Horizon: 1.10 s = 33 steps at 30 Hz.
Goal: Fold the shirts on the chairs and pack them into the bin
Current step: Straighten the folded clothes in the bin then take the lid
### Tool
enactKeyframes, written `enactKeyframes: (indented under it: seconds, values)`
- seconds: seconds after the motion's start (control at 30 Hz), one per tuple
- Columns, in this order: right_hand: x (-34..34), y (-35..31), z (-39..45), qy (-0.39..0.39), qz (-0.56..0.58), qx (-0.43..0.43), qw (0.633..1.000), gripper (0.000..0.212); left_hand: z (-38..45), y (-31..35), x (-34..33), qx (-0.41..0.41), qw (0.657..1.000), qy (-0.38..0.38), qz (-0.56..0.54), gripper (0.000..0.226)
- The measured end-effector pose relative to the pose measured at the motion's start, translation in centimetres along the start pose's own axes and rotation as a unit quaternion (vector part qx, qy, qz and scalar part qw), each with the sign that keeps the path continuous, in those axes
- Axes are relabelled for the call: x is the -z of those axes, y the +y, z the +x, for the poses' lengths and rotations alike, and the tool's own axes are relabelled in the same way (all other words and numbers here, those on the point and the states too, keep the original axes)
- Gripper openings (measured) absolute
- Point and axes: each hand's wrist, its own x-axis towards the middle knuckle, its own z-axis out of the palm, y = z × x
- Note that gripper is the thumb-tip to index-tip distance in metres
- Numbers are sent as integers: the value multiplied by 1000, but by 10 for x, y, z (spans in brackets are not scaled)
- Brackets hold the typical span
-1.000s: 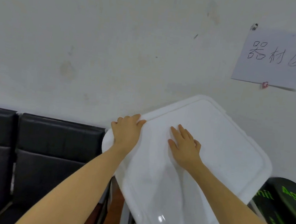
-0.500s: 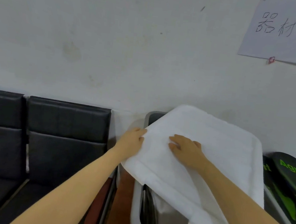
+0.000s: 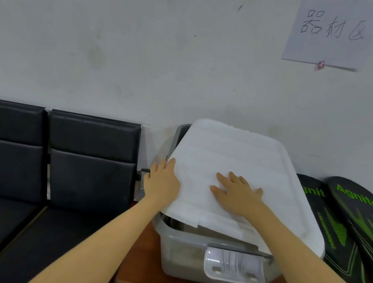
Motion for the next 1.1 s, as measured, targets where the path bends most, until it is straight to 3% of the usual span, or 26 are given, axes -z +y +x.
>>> enactKeyframes:
  seconds: [0.27,0.47,0.63,0.77,0.83,0.93,1.0,1.1]
  values:
    - [-21,23,-25,21,22,47,998,55,-51,8,-1,-14,998,-38,56,52]
    - [-28,24,-23,18,24,72,997,55,-69,1,9,-96,982,-84,140,61]
    - [-34,26,-24,34,43,99,994,54,-85,0,4,-86,988,-72,108,57]
    - [-33,28,-35,136,108,145,974,43,-83,5,8,-95,981,-55,162,53]
    - [-35,32,-49,216,132,192,948,41,-92,8,8,-169,968,-29,183,56]
    - [-46,44,-66,285,104,181,935,46,-111,18,0,-313,934,-93,147,72]
    - [-49,51,-75,292,104,143,940,36,-114,21,-8,-357,905,-116,200,93]
    - [-52,60,-85,261,106,159,946,59,-112,21,-13,-367,887,-107,258,107]
